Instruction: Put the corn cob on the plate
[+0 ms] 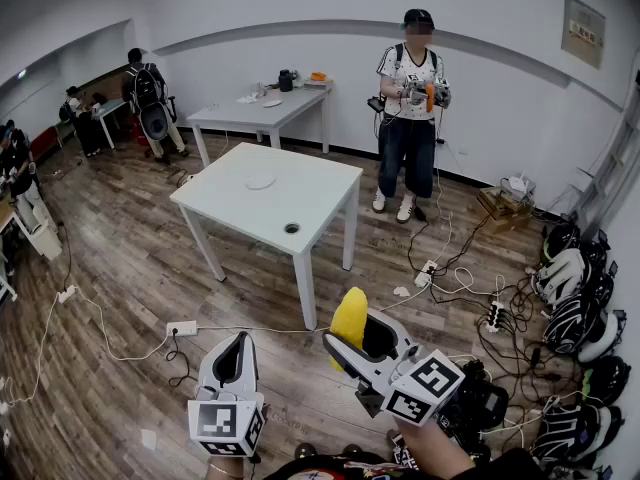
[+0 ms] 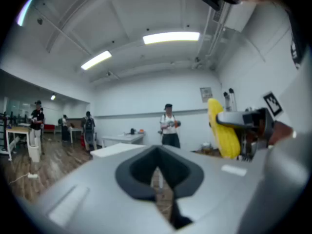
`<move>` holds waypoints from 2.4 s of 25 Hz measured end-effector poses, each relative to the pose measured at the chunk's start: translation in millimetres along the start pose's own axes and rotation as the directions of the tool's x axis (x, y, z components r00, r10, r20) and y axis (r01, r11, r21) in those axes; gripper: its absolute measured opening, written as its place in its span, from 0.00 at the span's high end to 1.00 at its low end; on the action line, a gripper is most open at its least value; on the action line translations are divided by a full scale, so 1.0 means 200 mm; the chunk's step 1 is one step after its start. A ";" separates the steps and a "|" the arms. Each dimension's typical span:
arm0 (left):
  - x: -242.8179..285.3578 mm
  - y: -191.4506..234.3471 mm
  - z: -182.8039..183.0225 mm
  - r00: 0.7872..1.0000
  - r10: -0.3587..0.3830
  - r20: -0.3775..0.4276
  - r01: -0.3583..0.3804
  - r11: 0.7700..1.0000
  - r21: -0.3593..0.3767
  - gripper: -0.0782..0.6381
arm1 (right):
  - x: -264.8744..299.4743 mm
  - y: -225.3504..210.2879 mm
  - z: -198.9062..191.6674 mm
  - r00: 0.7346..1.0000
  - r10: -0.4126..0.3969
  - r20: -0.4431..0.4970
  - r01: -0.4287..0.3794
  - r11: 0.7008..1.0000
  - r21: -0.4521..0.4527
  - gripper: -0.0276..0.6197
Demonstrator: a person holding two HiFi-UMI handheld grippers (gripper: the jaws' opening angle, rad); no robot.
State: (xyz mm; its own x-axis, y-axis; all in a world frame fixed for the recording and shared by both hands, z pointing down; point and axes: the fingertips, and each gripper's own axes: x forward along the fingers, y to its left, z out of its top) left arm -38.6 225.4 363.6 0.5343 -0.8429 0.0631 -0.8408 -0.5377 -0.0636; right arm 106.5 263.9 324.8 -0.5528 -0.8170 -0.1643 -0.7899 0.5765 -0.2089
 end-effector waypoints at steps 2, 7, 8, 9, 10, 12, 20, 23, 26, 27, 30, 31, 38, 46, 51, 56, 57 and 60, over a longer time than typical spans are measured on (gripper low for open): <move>-0.02 -0.01 -0.01 1.000 0.002 -0.004 -0.002 1.000 -0.003 0.90 | -0.01 0.01 0.00 1.000 0.008 0.000 -0.008 1.000 -0.003 0.55; -0.04 -0.01 0.00 1.000 0.011 -0.007 -0.011 1.000 -0.002 0.90 | -0.02 0.03 0.00 1.000 0.021 0.005 -0.021 1.000 0.008 0.55; -0.04 -0.01 0.00 1.000 0.014 -0.010 -0.014 1.000 -0.002 0.90 | -0.02 0.03 -0.01 1.000 0.022 0.006 -0.022 1.000 0.015 0.55; -0.04 0.00 -0.01 1.000 0.015 -0.013 -0.015 1.000 -0.003 0.90 | -0.02 0.03 -0.01 1.000 0.021 0.006 -0.021 1.000 0.020 0.55; -0.04 -0.01 -0.01 1.000 0.012 -0.014 -0.012 1.000 -0.004 0.90 | -0.02 0.03 -0.02 1.000 0.019 0.005 -0.019 1.000 0.022 0.55; -0.04 -0.02 -0.02 1.000 0.004 -0.010 -0.004 1.000 -0.003 0.90 | -0.03 0.03 -0.02 1.000 0.018 0.003 -0.018 1.000 0.015 0.55; 0.03 -0.13 -0.01 1.000 0.023 -0.002 -0.023 1.000 -0.016 0.90 | -0.12 -0.05 0.05 1.000 0.025 0.001 -0.025 1.000 -0.013 0.55; 0.09 -0.19 0.00 1.000 0.025 -0.001 -0.025 1.000 -0.013 0.90 | -0.16 -0.11 0.07 0.999 0.032 0.007 -0.032 0.999 -0.006 0.55; 0.10 -0.26 -0.03 1.000 0.026 -0.001 -0.026 1.000 -0.006 0.90 | -0.22 -0.15 0.04 0.999 0.039 0.004 -0.039 0.999 -0.005 0.55; 0.10 -0.28 -0.05 1.000 0.029 -0.005 -0.029 1.000 -0.005 0.90 | -0.23 -0.16 0.03 0.999 0.041 0.000 -0.041 0.999 -0.004 0.55; 0.10 -0.28 -0.08 0.999 0.042 -0.019 -0.042 0.999 -0.012 0.90 | -0.24 -0.18 0.00 0.999 0.051 -0.008 -0.051 0.999 0.009 0.55; 0.10 -0.27 -0.08 0.999 0.050 -0.023 -0.050 0.999 -0.013 0.90 | -0.23 -0.19 0.00 0.998 0.055 -0.008 -0.055 0.998 0.014 0.55; 0.18 -0.17 -0.10 0.996 0.082 -0.026 -0.082 0.996 -0.026 0.90 | -0.13 -0.24 -0.06 0.997 0.068 -0.029 -0.067 0.997 0.034 0.55; 0.47 0.09 -0.12 0.998 0.066 -0.001 -0.066 0.997 -0.040 0.90 | 0.20 -0.39 -0.08 0.997 0.048 -0.053 -0.048 0.999 0.003 0.55; 0.69 0.37 -0.15 0.998 0.068 0.007 -0.067 0.996 -0.050 0.90 | 0.55 -0.49 -0.12 0.997 0.049 -0.060 -0.049 0.999 -0.003 0.55; 0.93 0.68 -0.16 0.999 0.055 -0.004 -0.055 0.998 -0.037 0.90 | 0.93 -0.61 -0.13 0.999 0.031 -0.030 -0.029 0.997 0.070 0.55; 0.96 0.73 -0.16 0.999 0.047 -0.007 -0.047 0.998 -0.039 0.90 | 0.99 -0.63 -0.14 0.999 0.022 -0.032 -0.020 0.997 0.068 0.55; 1.06 0.89 -0.15 0.999 0.038 -0.004 -0.038 0.999 -0.031 0.90 | 1.18 -0.68 -0.17 1.000 0.007 -0.029 -0.005 0.997 0.073 0.55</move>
State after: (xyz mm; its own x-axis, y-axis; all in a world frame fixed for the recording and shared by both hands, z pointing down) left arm -77.5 -48.2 395.7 0.5013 -0.8628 0.0649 -0.8630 -0.5040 -0.0348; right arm 73.9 -7.3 347.2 -0.5656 -0.8130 -0.1381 -0.7659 0.5800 -0.2776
